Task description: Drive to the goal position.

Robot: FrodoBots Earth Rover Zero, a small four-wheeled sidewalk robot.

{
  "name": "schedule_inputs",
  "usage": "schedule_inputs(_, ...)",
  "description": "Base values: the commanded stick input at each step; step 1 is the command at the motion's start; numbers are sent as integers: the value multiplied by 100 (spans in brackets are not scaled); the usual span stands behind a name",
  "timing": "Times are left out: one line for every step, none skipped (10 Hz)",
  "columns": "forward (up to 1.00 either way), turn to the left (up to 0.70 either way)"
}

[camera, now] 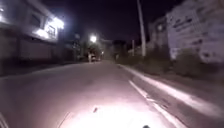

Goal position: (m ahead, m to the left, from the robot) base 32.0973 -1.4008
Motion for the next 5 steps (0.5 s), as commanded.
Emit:
schedule_inputs(70,0)
schedule_inputs(70,0)
schedule_inputs(70,0)
schedule_inputs(70,0)
schedule_inputs(70,0)
